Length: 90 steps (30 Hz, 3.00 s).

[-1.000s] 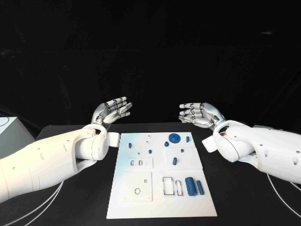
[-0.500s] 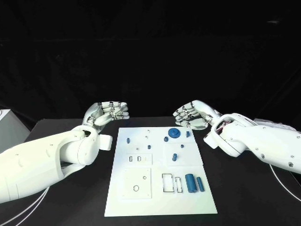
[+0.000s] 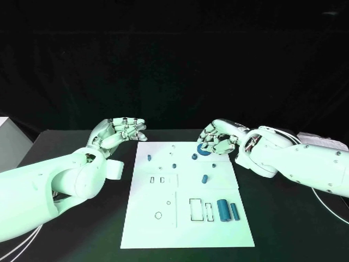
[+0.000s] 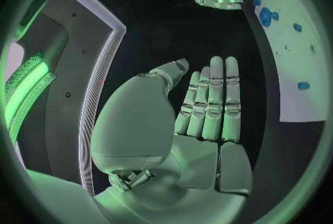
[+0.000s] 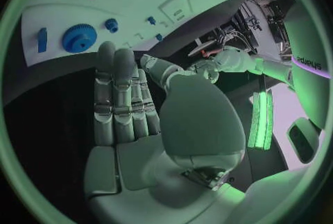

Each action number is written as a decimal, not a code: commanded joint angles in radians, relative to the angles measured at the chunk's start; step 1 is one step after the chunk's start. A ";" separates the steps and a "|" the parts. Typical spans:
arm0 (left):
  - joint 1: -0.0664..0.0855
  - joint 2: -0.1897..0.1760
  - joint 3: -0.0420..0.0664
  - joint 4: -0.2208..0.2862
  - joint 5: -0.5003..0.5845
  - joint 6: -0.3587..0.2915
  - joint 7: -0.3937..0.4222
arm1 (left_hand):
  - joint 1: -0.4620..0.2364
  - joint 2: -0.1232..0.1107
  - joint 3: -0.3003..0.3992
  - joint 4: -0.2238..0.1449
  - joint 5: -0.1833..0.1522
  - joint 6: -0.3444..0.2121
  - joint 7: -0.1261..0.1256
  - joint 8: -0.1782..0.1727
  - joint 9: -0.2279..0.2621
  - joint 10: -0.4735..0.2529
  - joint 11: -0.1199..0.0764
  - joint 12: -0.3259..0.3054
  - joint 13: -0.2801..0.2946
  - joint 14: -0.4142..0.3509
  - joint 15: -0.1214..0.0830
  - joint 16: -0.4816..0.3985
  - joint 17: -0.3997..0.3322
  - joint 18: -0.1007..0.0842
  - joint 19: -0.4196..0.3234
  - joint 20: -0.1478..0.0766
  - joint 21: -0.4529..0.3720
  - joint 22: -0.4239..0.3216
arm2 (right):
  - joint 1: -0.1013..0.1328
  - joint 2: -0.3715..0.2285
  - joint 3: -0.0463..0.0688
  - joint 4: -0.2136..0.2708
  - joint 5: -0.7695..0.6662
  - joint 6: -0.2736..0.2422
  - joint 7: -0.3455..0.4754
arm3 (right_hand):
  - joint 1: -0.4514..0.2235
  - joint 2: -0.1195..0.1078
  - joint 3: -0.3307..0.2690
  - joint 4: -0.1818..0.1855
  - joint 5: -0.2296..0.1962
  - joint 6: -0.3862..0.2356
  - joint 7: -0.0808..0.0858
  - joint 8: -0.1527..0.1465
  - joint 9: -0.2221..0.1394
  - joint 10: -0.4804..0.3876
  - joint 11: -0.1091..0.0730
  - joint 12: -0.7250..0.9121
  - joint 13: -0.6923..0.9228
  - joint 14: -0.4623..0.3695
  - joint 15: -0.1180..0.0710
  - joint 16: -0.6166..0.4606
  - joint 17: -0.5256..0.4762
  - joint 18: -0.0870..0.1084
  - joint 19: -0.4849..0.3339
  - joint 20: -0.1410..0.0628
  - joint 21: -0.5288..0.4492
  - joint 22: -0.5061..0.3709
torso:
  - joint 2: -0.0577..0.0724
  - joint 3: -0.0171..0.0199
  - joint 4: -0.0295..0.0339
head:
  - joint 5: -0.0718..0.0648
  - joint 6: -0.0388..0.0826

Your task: Assemble the parts on the task board

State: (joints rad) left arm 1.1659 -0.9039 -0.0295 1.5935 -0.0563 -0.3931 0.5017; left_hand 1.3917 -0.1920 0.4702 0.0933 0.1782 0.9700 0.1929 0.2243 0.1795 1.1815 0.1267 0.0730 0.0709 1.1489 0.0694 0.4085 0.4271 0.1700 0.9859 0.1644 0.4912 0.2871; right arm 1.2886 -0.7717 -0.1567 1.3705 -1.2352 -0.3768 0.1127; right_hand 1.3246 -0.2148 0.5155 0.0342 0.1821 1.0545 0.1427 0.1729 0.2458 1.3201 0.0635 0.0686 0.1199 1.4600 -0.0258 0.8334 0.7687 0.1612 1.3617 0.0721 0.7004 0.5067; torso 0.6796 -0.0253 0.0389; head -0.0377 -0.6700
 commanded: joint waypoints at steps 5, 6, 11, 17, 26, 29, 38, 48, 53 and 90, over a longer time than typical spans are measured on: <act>0.007 -0.013 0.001 0.035 -0.009 0.051 -0.011 | -0.017 0.001 0.007 0.003 -0.006 -0.011 0.006 -0.007 0.001 -0.009 0.007 -0.008 0.000 -0.020 0.003 0.008 0.012 0.003 -0.017 0.003 0.013 0.009 | 0.003 0.017 0.000 0.010 -0.227 0.036 -0.174 | -0.004 -0.043 0.036 0.046 -0.022 -0.018 0.004 -0.017 0.024 -0.018 0.003 -0.005 0.015 0.054 0.008 0.434 0.384 -0.084 0.097 0.002 0.519 0.601 | 0.031 -0.0050 0.0127 | -0.010 0.006; 0.008 -0.014 0.001 0.037 -0.009 0.052 -0.011 | -0.017 0.001 0.008 0.003 -0.005 -0.012 0.006 -0.007 0.001 -0.009 0.007 -0.008 0.000 -0.022 0.003 0.008 0.013 0.003 -0.018 0.004 0.014 0.010 | 0.003 0.020 0.000 0.010 -0.241 0.035 -0.185 | -0.004 -0.044 0.037 0.048 -0.023 -0.019 0.005 -0.017 0.025 -0.020 0.004 -0.005 0.015 0.054 0.008 0.439 0.387 -0.086 0.098 0.002 0.530 0.613 | 0.035 -0.0059 0.0140 | -0.011 0.007; 0.014 -0.020 0.002 0.044 -0.009 0.058 -0.016 | -0.017 0.001 0.009 0.002 -0.005 -0.012 0.006 -0.007 0.001 -0.010 0.008 -0.008 0.000 -0.024 0.004 0.009 0.014 0.003 -0.020 0.004 0.015 0.011 | 0.003 0.030 0.000 0.010 -0.300 0.033 -0.236 | -0.002 -0.053 0.044 0.055 -0.019 -0.029 0.011 -0.023 0.032 -0.043 0.011 -0.008 0.009 0.051 0.014 0.464 0.397 -0.091 0.099 0.008 0.571 0.663 | 0.046 -0.0095 0.0197 | -0.018 0.009; 0.019 -0.025 0.002 0.050 -0.009 0.063 -0.020 | -0.017 0.001 0.009 0.002 -0.005 -0.012 0.006 -0.007 0.001 -0.010 0.008 -0.008 0.000 -0.024 0.004 0.009 0.014 0.003 -0.020 0.004 0.015 0.011 | 0.003 0.038 0.000 0.015 -0.343 0.032 -0.278 | -0.010 -0.062 0.041 0.064 -0.023 -0.033 0.015 -0.026 0.035 -0.065 0.018 -0.008 0.001 0.050 0.020 0.477 0.403 -0.092 0.098 0.014 0.586 0.681 | 0.056 -0.0102 0.0228 | -0.023 0.015; 0.022 -0.028 0.002 0.054 -0.010 0.069 -0.025 | -0.019 0.001 0.010 0.003 -0.006 -0.014 0.008 -0.008 0.001 -0.013 0.009 -0.008 0.000 -0.028 0.005 0.010 0.018 0.003 -0.025 0.005 0.019 0.014 | 0.002 0.049 0.000 0.025 -0.365 0.043 -0.308 | -0.013 -0.064 0.039 0.071 -0.023 -0.026 0.013 -0.022 0.041 -0.067 0.017 -0.005 -0.002 0.050 0.020 0.490 0.410 -0.097 0.105 0.017 0.617 0.719 | 0.065 -0.0124 0.0251 | -0.024 0.023; 0.023 -0.029 0.003 0.054 -0.010 0.071 -0.027 | -0.020 0.001 0.010 0.003 -0.006 -0.015 0.008 -0.008 0.001 -0.014 0.009 -0.008 0.000 -0.029 0.005 0.011 0.019 0.003 -0.026 0.005 0.020 0.015 | 0.000 0.054 0.000 0.023 -0.367 0.048 -0.309 | -0.018 -0.067 0.035 0.075 -0.024 -0.022 0.013 -0.021 0.044 -0.074 0.019 -0.007 -0.004 0.048 0.021 0.491 0.406 -0.095 0.101 0.019 0.613 0.714 | 0.068 -0.0125 0.0260 | -0.024 0.023; 0.023 -0.034 0.003 0.056 -0.011 0.079 -0.032 | -0.020 0.002 0.011 0.002 -0.006 -0.016 0.009 -0.009 0.001 -0.015 0.010 -0.008 0.000 -0.028 0.005 0.014 0.022 0.004 -0.027 0.005 0.022 0.017 | -0.006 0.065 0.000 0.009 -0.376 0.053 -0.320 | -0.019 -0.070 0.019 0.079 -0.024 -0.019 0.018 -0.021 0.050 -0.121 0.027 -0.009 -0.017 0.043 0.029 0.494 0.396 -0.092 0.090 0.026 0.607 0.706 | 0.075 -0.0121 0.0283 | -0.027 0.019; 0.024 -0.036 0.003 0.055 -0.011 0.089 -0.037 | -0.026 0.004 0.011 0.006 -0.008 -0.020 0.012 -0.011 0.001 -0.020 0.012 -0.008 0.000 -0.027 0.006 0.021 0.029 0.005 -0.031 0.007 0.031 0.023 | -0.008 0.066 0.000 0.011 -0.392 0.056 -0.328 | -0.018 -0.066 0.014 0.081 -0.023 -0.016 0.017 -0.019 0.052 -0.122 0.027 -0.006 -0.018 0.041 0.030 0.495 0.393 -0.092 0.088 0.028 0.608 0.707 | 0.083 -0.0138 0.0320 | -0.047 0.035; 0.024 -0.036 0.003 0.054 -0.011 0.091 -0.039 | -0.029 0.004 0.011 0.007 -0.008 -0.021 0.012 -0.011 0.001 -0.021 0.012 -0.008 0.000 -0.028 0.006 0.022 0.031 0.005 -0.032 0.007 0.032 0.024 | -0.010 0.068 0.000 0.006 -0.400 0.056 -0.332 | -0.009 -0.060 0.018 0.080 -0.016 -0.013 0.015 -0.018 0.055 -0.111 0.024 -0.001 -0.017 0.040 0.028 0.497 0.391 -0.092 0.089 0.028 0.614 0.715 | 0.085 -0.0139 0.0311 | -0.039 0.036; 0.025 -0.036 0.004 0.047 -0.011 0.091 -0.052 | -0.031 0.011 0.014 0.006 -0.008 -0.028 0.012 -0.012 0.004 -0.031 0.010 -0.006 0.003 -0.002 -0.003 0.083 0.076 0.011 -0.004 -0.002 0.112 0.072 | -0.018 0.059 0.002 0.047 -0.396 -0.108 -0.371 | 0.053 0.003 0.088 0.020 -0.011 0.072 -0.030 0.060 0.138 0.021 -0.024 0.014 0.027 0.040 -0.011 0.522 0.384 -0.115 0.126 -0.006 0.713 0.850 | 0.094 -0.0175 0.0344 | -0.031 0.041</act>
State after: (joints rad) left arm 1.1888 -0.9422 -0.0268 1.6403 -0.0631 -0.3197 0.4476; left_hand 1.3656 -0.1869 0.4817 0.0994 0.1745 0.9505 0.2051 0.2167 0.1828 1.1578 0.1358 0.0695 0.0727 1.1437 0.0680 0.4845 0.4989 0.1692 0.9735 0.1607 0.5938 0.3539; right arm 1.2690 -0.7122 -0.1553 1.4137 -1.6187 -0.4382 -0.2367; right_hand 1.3551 -0.2354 0.6055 0.0601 0.1646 1.1231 0.1131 0.2307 0.3848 1.2948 0.0812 0.0829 0.1188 1.4666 -0.0325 1.3517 1.1532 0.0610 1.4663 0.0749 1.4113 1.3081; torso 0.7741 -0.0421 0.0732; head -0.0697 -0.6357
